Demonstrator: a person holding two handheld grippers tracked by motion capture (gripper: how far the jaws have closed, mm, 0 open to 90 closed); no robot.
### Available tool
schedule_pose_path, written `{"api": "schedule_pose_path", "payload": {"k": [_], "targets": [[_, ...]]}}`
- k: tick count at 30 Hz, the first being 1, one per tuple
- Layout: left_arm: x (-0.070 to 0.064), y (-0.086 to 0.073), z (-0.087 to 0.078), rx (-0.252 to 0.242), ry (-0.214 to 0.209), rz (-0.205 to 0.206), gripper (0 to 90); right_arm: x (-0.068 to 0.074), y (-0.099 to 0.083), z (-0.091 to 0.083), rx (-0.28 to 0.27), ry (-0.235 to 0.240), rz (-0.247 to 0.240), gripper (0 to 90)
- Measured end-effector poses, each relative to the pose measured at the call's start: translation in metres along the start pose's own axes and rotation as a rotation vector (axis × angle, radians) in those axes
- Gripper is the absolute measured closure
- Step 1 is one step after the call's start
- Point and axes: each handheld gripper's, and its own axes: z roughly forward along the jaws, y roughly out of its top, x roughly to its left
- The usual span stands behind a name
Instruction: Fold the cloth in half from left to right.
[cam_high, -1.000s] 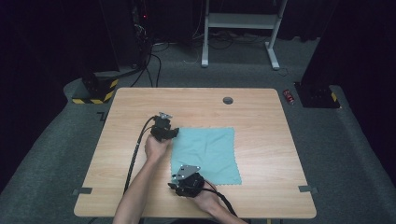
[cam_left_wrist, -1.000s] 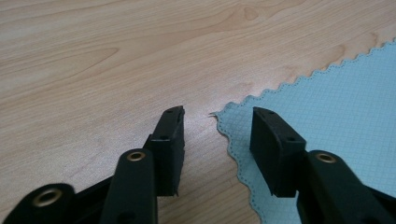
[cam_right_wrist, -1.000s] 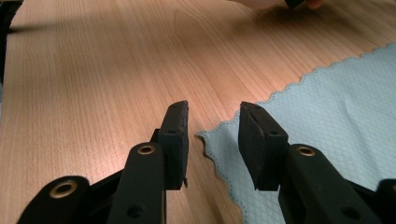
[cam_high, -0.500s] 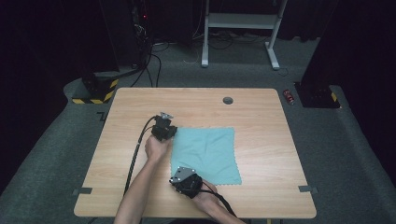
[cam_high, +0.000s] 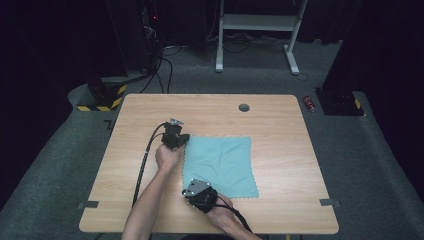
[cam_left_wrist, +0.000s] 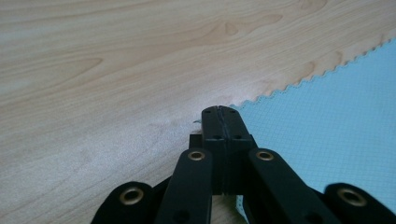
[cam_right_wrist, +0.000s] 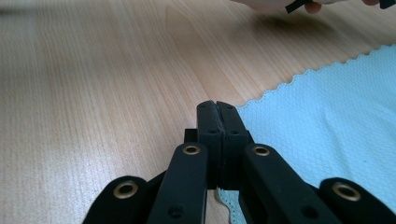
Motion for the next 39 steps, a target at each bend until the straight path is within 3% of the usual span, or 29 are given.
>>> {"api": "schedule_pose_path", "payload": {"k": [10,22,39], "targets": [[0.001,0.006,-0.007,-0.016,-0.023,-0.021,90.0,0.001,0.006,-0.008,-0.024,-0.009,0.007,90.0],[0.006,0.005,-0.014,-0.002,-0.005,-0.023,90.0,0.002,0.008,-0.009,-0.040,0.012,0.020,90.0],[0.029,0.000,-0.044,-0.027,0.022,-0.043,90.0,0.009,0.029,-0.007,-0.071,0.060,0.018,90.0]]}}
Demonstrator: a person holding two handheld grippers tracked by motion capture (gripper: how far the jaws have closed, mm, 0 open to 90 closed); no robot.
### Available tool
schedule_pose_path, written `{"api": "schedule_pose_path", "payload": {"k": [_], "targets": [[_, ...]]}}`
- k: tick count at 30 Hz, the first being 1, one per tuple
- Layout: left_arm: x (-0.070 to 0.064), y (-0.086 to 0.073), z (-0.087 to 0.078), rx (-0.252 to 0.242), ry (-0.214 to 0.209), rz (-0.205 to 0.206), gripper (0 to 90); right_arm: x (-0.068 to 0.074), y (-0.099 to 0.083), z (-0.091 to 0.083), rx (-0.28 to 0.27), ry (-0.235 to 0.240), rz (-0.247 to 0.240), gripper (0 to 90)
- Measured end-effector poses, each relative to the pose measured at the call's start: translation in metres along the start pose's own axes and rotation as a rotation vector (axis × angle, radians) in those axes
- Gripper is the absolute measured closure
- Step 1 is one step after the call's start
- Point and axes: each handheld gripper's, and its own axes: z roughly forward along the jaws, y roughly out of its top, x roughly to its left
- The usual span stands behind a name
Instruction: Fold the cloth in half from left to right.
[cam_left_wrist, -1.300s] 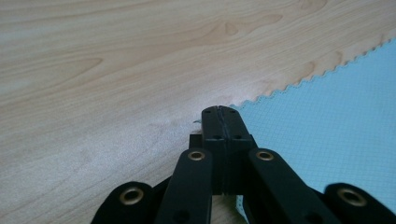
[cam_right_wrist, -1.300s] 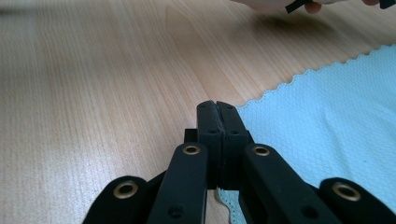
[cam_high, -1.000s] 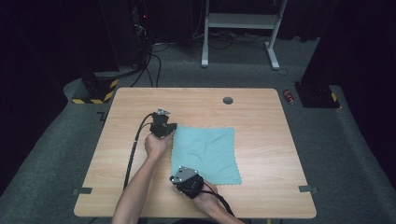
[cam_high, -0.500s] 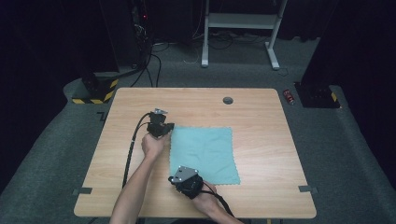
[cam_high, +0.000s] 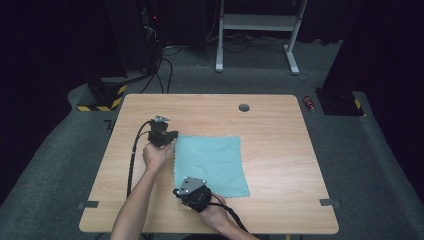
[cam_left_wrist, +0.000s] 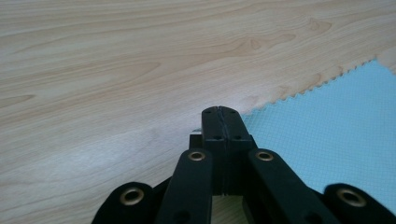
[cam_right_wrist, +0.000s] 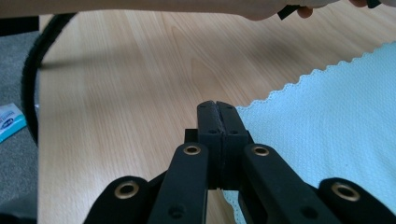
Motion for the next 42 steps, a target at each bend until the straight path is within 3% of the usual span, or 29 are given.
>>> {"api": "schedule_pose_path", "payload": {"k": [11,23,31,42], "targets": [[0.015,-0.001,-0.027,-0.035,0.024,-0.013,90.0,0.005,0.018,-0.001,-0.051,0.028,-0.006,90.0],[-0.005,-0.002,-0.002,-0.028,0.002,0.020,90.0,-0.008,-0.010,-0.015,-0.021,-0.014,0.045,90.0],[-0.019,-0.004,0.017,-0.008,-0.009,0.041,90.0,-0.012,-0.031,-0.026,0.031,-0.091,0.052,90.0],[-0.037,-0.002,0.033,0.018,-0.019,0.085,90.0,-0.018,-0.050,-0.036,0.062,-0.130,0.068,90.0]]}}
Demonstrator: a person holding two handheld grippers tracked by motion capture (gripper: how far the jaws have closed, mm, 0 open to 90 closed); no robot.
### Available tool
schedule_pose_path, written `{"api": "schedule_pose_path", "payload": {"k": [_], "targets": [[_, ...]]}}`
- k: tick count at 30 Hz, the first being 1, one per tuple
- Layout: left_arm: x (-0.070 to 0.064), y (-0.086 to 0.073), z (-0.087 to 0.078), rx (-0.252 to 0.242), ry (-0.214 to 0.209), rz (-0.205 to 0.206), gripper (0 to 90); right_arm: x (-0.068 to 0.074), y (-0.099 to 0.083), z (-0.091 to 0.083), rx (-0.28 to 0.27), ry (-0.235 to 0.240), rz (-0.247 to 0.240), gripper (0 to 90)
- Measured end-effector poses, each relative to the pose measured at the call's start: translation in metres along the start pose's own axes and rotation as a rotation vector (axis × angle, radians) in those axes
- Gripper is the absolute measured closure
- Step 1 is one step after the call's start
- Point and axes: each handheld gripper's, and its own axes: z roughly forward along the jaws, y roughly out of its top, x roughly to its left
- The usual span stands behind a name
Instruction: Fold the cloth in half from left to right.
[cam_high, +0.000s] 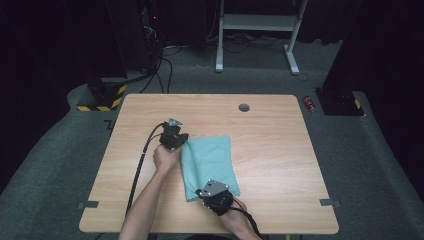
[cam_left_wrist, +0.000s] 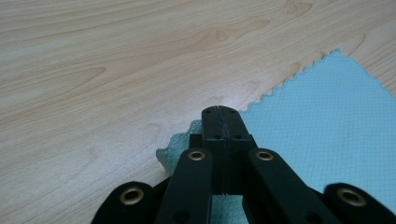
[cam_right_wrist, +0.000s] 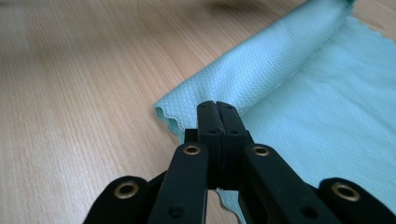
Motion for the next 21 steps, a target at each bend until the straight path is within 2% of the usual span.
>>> {"api": "schedule_pose_path", "payload": {"k": [10,12,21], "targets": [[-0.013,0.006,0.008,0.002,-0.020,0.021,90.0,-0.010,-0.014,-0.009,-0.005,-0.012,0.042,90.0],[-0.014,0.007,0.008,-0.010,-0.031,0.009,90.0,-0.012,-0.017,-0.011,-0.005,-0.017,0.048,90.0],[-0.018,0.009,0.012,-0.007,-0.042,0.014,90.0,-0.019,-0.026,-0.020,-0.011,-0.034,0.084,90.0]]}}
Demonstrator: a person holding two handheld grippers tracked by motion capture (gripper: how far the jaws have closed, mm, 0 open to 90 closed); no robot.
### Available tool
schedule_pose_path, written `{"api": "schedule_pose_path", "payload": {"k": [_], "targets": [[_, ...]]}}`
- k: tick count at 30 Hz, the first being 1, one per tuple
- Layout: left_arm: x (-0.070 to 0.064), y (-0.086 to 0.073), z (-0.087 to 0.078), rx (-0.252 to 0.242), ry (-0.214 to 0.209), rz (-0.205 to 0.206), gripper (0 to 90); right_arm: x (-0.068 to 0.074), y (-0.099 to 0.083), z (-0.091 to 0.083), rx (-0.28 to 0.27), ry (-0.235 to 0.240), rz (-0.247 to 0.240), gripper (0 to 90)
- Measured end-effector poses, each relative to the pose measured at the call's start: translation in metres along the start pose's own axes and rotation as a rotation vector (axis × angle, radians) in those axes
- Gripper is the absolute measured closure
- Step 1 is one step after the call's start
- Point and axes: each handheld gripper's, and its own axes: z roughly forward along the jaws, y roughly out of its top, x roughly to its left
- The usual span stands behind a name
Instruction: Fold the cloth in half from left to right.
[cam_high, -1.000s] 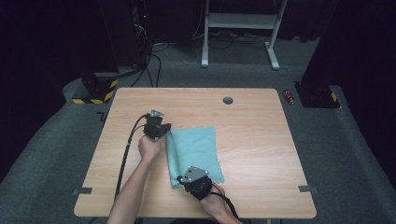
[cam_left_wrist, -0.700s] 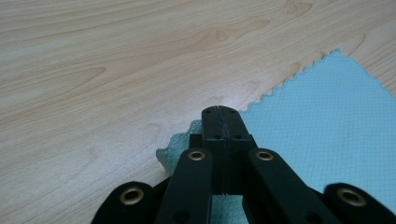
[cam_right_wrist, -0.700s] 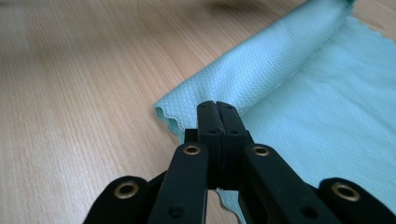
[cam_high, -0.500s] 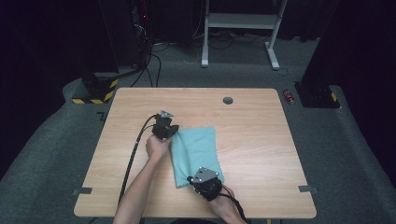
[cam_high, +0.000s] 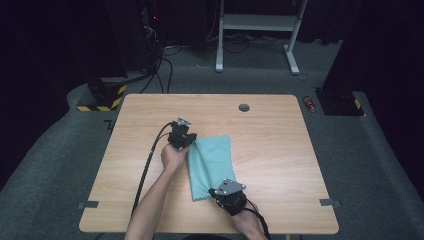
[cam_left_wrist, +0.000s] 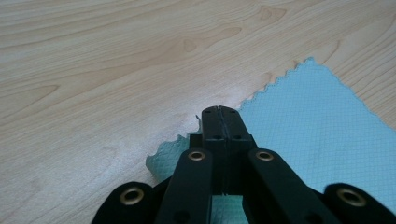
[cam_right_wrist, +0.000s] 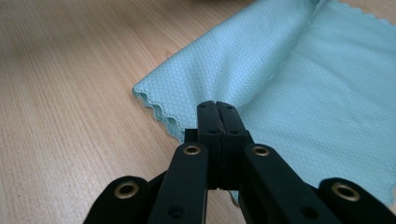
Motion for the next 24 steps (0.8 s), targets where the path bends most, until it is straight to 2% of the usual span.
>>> {"api": "schedule_pose_path", "payload": {"k": [6,10,12,24], "targets": [[-0.007,0.006,0.000,-0.006,-0.014,0.013,90.0,-0.001,-0.005,-0.002,-0.002,-0.003,0.014,90.0],[-0.011,0.008,0.003,0.000,-0.013,0.042,90.0,-0.003,-0.008,-0.005,-0.001,-0.010,0.021,90.0],[-0.012,0.008,0.005,0.001,-0.021,0.032,90.0,-0.004,-0.009,-0.007,-0.004,-0.011,0.028,90.0],[-0.019,0.016,0.011,-0.003,-0.036,0.036,90.0,-0.011,-0.014,-0.016,-0.017,-0.030,0.043,90.0]]}}
